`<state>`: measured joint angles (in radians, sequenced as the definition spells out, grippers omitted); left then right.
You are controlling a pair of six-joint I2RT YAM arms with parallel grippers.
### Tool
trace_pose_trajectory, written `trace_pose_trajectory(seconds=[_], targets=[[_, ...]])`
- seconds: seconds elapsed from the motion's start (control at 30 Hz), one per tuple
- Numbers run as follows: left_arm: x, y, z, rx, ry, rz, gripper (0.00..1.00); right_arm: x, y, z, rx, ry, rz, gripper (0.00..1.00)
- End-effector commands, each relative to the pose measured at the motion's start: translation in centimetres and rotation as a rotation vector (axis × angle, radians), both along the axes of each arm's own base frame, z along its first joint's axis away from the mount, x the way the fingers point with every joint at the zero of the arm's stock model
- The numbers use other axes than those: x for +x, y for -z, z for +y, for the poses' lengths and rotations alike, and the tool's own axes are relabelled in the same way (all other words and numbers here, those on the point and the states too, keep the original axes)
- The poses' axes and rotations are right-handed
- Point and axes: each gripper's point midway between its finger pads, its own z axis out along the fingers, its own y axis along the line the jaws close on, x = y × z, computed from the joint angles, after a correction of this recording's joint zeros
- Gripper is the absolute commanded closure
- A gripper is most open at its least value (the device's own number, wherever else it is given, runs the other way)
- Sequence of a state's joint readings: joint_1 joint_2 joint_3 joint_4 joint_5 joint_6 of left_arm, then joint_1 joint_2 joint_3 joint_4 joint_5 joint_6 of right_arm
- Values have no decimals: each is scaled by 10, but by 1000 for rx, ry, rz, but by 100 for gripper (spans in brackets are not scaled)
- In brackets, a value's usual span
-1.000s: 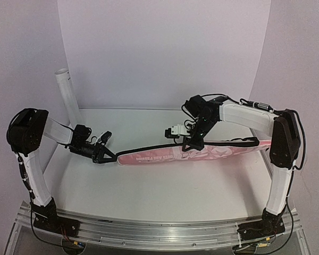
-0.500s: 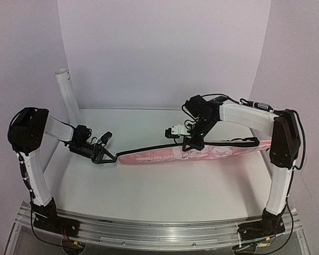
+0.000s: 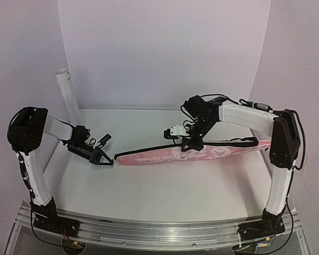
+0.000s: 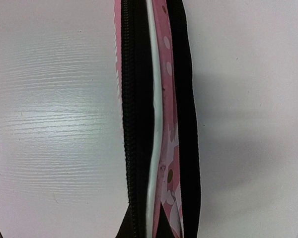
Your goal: Pack up the badminton gear
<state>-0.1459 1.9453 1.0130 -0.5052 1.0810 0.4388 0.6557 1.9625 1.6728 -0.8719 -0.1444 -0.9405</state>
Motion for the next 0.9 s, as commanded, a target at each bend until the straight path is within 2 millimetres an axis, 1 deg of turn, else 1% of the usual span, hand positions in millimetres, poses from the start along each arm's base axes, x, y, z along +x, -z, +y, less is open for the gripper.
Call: trace_pose_trajectory(seconds=[0.0, 0.1, 0.17, 0.27, 0.33, 0.4, 0.43, 0.47, 0.5, 0.6, 0.7, 0.77, 0.8, 0.83, 0.87], targets=[[5, 27, 19, 167, 4, -65, 100, -3, -10, -16, -41, 1, -17, 100], [-3, 19, 19, 184, 55, -113, 100, -3, -6, -16, -52, -35, -28, 100], [-5, 7, 20, 196, 85, -165, 100, -1, -6, -13, -56, -65, -56, 100], [-4, -9, 28, 255, 140, -306, 100, -6, -12, 4, -27, -176, -129, 100], [-6, -18, 35, 305, 188, -418, 100, -17, -7, 15, -45, -284, -182, 100], [-12, -22, 44, 357, 238, -524, 100, -28, 6, 23, -81, -364, -220, 100], [-18, -22, 47, 373, 263, -558, 100, -32, 13, 24, -97, -392, -236, 100], [-24, -22, 50, 387, 288, -589, 100, -34, 23, 23, -111, -422, -256, 100], [-29, -21, 53, 404, 316, -622, 100, -39, 36, 19, -133, -451, -259, 100], [-45, -14, 60, 439, 359, -654, 100, -41, 63, 12, -179, -497, -294, 100], [-56, -9, 65, 461, 410, -695, 100, -36, 80, 8, -211, -539, -351, 100], [-66, -8, 66, 464, 466, -734, 100, -37, 94, 4, -235, -596, -379, 100], [-73, -9, 65, 458, 496, -750, 99, -38, 99, 3, -238, -619, -385, 96], [-79, -9, 63, 449, 523, -760, 98, -39, 103, 4, -235, -633, -385, 90], [-86, -10, 62, 436, 540, -758, 83, -39, 104, 6, -223, -625, -376, 80]])
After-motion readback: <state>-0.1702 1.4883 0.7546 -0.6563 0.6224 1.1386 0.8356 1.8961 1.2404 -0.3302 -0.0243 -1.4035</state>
